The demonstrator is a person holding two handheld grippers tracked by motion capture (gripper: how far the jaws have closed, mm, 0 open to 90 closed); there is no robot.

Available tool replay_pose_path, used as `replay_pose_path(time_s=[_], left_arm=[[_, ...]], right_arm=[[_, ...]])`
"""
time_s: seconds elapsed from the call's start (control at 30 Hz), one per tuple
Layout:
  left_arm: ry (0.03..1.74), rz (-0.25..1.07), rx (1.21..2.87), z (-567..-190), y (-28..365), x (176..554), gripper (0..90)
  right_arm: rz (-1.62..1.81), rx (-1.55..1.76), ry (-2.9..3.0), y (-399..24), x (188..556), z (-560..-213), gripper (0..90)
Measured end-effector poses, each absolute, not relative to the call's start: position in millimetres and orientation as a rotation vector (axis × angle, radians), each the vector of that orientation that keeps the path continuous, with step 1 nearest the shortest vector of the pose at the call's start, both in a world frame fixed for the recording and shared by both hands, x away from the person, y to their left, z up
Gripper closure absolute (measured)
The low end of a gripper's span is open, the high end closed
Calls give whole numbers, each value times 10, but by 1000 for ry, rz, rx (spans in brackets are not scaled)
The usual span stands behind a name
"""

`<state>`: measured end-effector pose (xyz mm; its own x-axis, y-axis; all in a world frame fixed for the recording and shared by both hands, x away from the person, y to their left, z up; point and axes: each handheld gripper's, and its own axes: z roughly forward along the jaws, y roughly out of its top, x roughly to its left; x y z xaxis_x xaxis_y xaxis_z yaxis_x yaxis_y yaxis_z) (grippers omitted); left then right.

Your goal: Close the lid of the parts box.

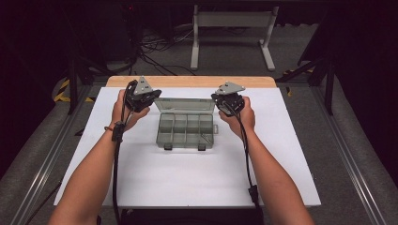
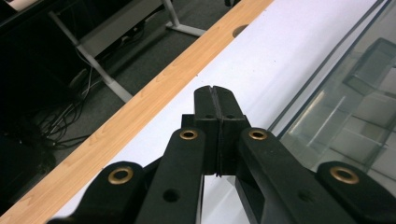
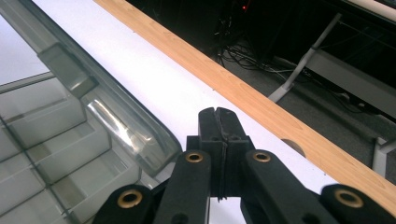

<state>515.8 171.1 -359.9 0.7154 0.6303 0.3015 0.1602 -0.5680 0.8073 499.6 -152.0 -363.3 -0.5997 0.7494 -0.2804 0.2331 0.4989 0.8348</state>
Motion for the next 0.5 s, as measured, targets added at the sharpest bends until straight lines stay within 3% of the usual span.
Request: replay_pose_path(time_s=[0.5], left_arm=[[578, 735, 2127, -3668, 1717, 5055, 897]], right_arm=[[1027, 788, 2126, -1500, 4890, -3662, 900]])
